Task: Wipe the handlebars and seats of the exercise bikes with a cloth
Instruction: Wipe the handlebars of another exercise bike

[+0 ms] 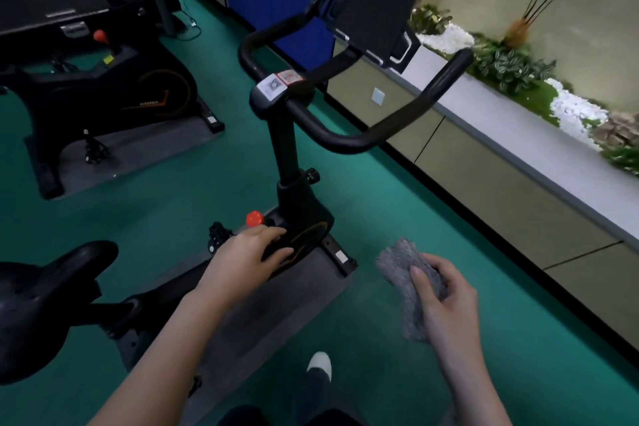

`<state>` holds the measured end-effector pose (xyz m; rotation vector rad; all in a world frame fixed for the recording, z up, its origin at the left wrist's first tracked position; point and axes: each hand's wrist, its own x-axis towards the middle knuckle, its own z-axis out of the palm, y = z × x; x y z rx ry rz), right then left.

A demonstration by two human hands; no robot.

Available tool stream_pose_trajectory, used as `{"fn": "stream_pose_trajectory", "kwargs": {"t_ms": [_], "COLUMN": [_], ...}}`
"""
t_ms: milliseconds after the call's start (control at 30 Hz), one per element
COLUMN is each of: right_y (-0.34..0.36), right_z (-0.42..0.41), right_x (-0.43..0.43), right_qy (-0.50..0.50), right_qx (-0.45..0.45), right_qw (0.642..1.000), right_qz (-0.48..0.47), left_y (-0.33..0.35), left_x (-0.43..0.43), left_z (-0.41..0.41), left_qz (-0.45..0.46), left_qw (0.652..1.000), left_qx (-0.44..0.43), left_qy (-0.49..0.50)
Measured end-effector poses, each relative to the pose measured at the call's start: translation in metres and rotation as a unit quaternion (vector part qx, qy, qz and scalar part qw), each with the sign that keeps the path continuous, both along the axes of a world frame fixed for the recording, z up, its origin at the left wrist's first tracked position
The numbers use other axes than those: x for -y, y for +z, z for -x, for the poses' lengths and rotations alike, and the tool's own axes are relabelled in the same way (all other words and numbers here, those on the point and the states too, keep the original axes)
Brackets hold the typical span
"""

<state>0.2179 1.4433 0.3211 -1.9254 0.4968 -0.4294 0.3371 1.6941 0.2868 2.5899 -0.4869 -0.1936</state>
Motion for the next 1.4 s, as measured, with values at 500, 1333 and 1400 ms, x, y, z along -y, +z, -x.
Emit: {"fn": "stream_pose_trajectory", "kwargs": {"t_ms": [500, 1333, 1400], "right_y": [0.042, 0.053, 0.050], "right_z": [-0.125, -0.307, -0.311], "right_x": [0.030, -0.117, -0.127], "right_qy": [0.099, 0.010, -0.004], "right_qx": [0.059, -0.045, -0.071], "right_qw": [0.993, 0.959, 0.953], "right_qz": [0.008, 0.279, 0.294], "left_y": [0.056, 0.053, 0.050], "left_x": [0.041, 0.004, 0.004], "left_z": [-0.101, -0.285, -0.289], "left_qz": [0.039, 0.174, 0.204], "left_qw": [0.994, 0.953, 0.946], "left_qx": [0.089, 0.172, 0.173], "left_qy": [0.054, -0.178, -0.185]}}
